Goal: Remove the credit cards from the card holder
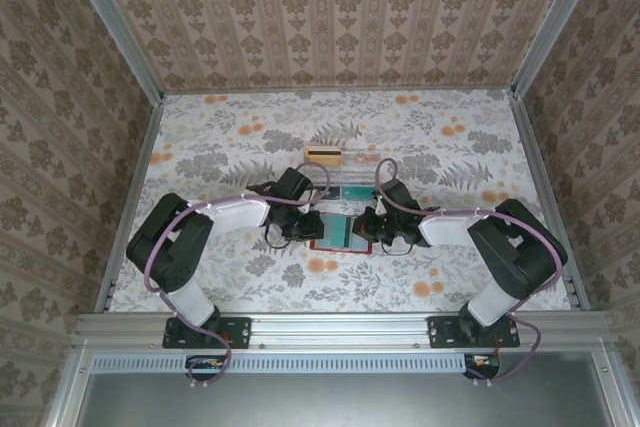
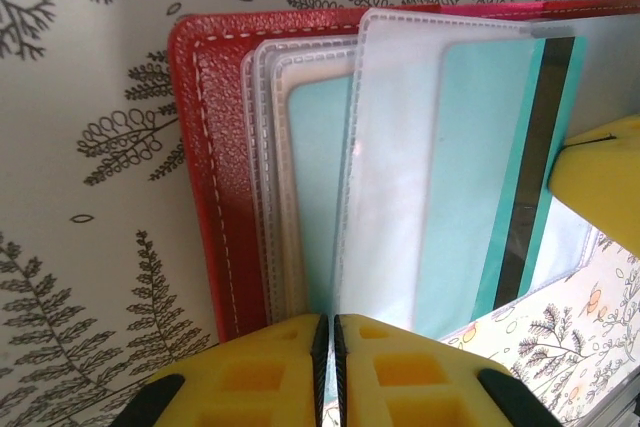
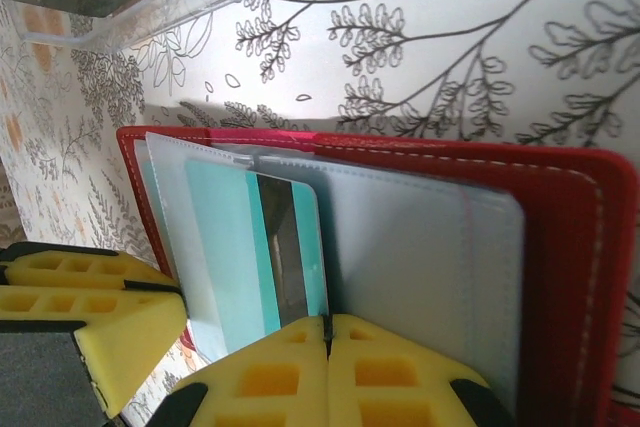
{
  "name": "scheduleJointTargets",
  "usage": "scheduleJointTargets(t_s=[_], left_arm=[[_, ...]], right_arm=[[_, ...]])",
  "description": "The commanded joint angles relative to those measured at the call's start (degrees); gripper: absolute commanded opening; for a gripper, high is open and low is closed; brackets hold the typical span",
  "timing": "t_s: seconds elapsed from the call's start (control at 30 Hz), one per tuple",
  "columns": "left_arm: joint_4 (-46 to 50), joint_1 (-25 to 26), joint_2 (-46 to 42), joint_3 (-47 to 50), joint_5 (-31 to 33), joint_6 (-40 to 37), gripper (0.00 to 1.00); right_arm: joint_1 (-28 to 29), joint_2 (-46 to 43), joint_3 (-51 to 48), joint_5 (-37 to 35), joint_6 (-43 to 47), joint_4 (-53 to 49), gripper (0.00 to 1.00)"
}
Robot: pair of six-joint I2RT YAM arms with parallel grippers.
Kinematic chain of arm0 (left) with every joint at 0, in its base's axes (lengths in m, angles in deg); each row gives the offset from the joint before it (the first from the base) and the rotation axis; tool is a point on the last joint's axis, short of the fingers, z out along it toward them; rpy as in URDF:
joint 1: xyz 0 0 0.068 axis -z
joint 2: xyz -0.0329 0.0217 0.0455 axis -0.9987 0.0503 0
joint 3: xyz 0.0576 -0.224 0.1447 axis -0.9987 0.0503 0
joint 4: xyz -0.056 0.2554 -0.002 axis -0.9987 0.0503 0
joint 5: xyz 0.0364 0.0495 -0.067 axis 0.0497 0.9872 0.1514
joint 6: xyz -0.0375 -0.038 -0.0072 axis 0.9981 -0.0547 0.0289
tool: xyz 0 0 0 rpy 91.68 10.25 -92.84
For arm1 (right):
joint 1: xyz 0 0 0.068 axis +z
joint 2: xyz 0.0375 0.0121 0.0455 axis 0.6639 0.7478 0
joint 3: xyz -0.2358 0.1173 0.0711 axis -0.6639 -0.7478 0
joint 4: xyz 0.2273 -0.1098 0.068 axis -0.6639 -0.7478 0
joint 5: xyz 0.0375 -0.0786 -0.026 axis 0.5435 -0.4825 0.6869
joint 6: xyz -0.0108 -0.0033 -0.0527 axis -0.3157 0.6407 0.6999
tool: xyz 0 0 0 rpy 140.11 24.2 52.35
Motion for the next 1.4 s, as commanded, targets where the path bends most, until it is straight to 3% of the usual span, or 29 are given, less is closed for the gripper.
scheduleJointTargets(t_s=[0.0, 0.07, 0.37, 0.67, 1.1, 1.37], left_arm=[[2.2, -0.3, 1.9, 1.1, 1.3, 0.0, 0.15], [2.2, -0.4, 1.9, 1.0, 1.1, -0.1, 0.14], [2.1, -0.1, 2.3, 0.7, 1.0, 0.0, 0.09], [2.8, -0.4, 1.9, 1.2, 1.4, -0.3, 0.08], [3.6, -1.0, 1.8, 0.7, 1.2, -1.0, 0.08], [4.8, -1.7, -1.3, -1.1, 0.4, -1.4, 0.11]], right_arm=[[-0.4, -0.4, -1.1, 2.5, 1.3, 0.5, 0.08], [-0.3, 0.9, -0.9, 3.7, 0.4, 3.0, 0.18], [0.8, 4.3, 1.0, 3.5, -0.5, 5.0, 0.22], [-0.5, 1.8, -1.0, 2.2, 1.1, 2.4, 0.02], [-7.7, -8.3, -8.0, 3.0, 6.6, -5.1, 0.02], [-9.8, -20.5, -4.4, 1.9, 14.9, -18.6, 0.0]])
